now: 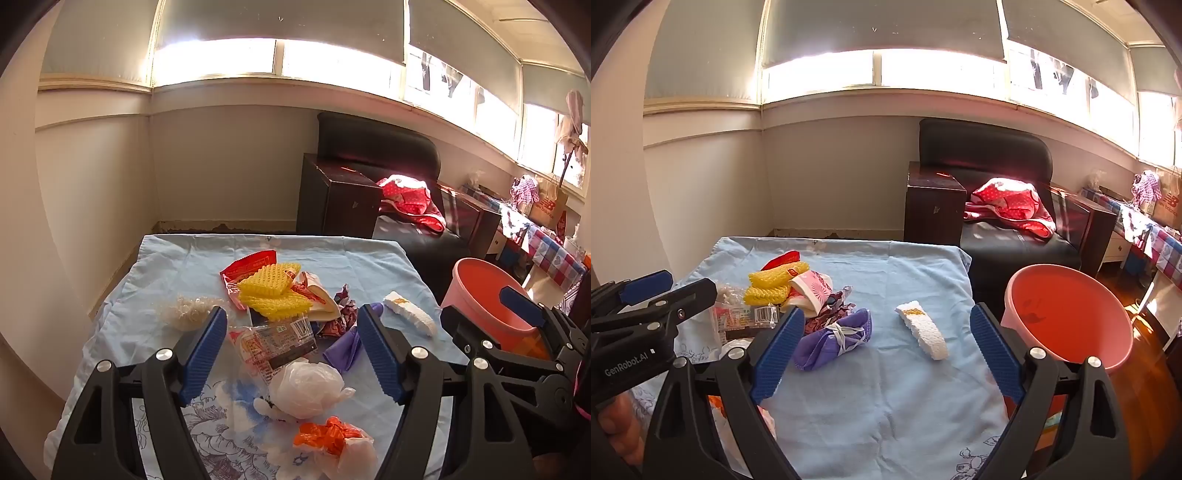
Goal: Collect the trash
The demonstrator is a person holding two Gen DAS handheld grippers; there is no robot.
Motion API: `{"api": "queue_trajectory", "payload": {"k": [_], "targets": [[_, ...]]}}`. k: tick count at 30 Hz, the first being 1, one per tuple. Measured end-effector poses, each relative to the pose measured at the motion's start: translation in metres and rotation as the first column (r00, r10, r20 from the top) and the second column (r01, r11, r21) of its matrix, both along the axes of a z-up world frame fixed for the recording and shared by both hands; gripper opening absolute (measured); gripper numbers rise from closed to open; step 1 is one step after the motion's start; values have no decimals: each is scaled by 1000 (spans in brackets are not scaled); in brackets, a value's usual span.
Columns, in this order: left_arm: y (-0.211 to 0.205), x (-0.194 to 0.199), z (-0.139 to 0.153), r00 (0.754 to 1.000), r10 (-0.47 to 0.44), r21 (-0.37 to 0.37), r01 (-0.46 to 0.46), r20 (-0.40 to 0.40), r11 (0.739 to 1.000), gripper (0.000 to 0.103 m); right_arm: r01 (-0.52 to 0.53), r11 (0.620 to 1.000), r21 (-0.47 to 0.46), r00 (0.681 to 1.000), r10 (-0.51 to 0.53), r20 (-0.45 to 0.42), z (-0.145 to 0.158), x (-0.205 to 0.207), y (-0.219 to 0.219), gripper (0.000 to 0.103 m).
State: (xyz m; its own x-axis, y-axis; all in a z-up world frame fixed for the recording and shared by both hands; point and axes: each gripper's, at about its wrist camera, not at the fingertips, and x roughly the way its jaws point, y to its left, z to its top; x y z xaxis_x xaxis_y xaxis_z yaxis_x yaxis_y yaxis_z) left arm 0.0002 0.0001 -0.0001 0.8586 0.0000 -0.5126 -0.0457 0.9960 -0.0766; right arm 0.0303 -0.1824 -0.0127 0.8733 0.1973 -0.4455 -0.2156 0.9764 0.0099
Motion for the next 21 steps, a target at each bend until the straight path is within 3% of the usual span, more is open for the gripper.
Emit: {"api": "queue_trajectory", "payload": {"k": [21], "targets": [[0,0,0,1000,0,6,0,3,1000,72,4,1000,12,1000,-5,20,4,-1,-3,92]]}}
